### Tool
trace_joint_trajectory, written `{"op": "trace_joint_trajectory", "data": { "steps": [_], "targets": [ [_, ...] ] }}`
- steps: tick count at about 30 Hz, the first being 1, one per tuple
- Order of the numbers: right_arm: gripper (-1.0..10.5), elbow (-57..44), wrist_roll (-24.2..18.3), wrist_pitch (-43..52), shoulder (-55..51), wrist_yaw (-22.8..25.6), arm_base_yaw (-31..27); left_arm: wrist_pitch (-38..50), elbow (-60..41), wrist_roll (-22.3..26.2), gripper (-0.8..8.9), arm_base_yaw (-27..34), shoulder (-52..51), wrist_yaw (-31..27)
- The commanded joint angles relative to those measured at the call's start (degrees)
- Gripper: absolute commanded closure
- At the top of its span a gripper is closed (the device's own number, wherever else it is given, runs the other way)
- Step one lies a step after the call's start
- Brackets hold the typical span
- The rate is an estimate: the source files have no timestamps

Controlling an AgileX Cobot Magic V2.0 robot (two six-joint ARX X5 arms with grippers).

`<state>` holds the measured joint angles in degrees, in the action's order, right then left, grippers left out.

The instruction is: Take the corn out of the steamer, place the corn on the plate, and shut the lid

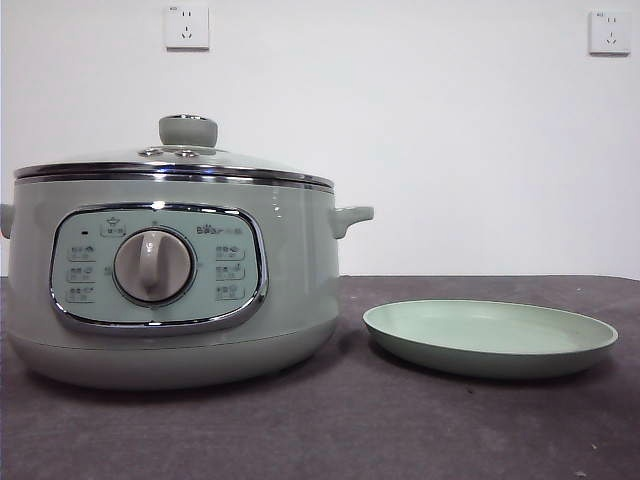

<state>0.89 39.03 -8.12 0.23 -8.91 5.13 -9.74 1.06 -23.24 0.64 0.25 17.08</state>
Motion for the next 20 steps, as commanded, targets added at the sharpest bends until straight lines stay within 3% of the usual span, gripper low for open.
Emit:
{"op": "trace_joint_trajectory", "data": {
  "steps": [1,5,12,15,20],
  "targets": [
    [9.5,-0.5,10.0,2.5,-0.2,-0.2,-0.1,0.8,-0.7,-3.8,8.17,0.1,-0.2,6.9],
    [9.5,0.4,8.6,4.0,-0.1,-4.6,-0.1,4.6,0.4,-3.8,8.21,0.1,-0.2,13.5],
    [9.6,6.8,0.6,1.9,3.4,-10.5,-0.1,-1.2,9.5,-2.6,8.22,0.1,0.8,12.5],
    [9.6,11.7,-4.4,-1.0,7.0,-10.7,-0.1,-3.2,14.2,-0.3,8.21,0.1,3.3,12.5],
    [9.6,22.7,-16.1,-7.8,15.1,-10.7,-0.1,-7.8,22.8,5.1,8.22,0.1,10.4,12.6]
  ]
}}
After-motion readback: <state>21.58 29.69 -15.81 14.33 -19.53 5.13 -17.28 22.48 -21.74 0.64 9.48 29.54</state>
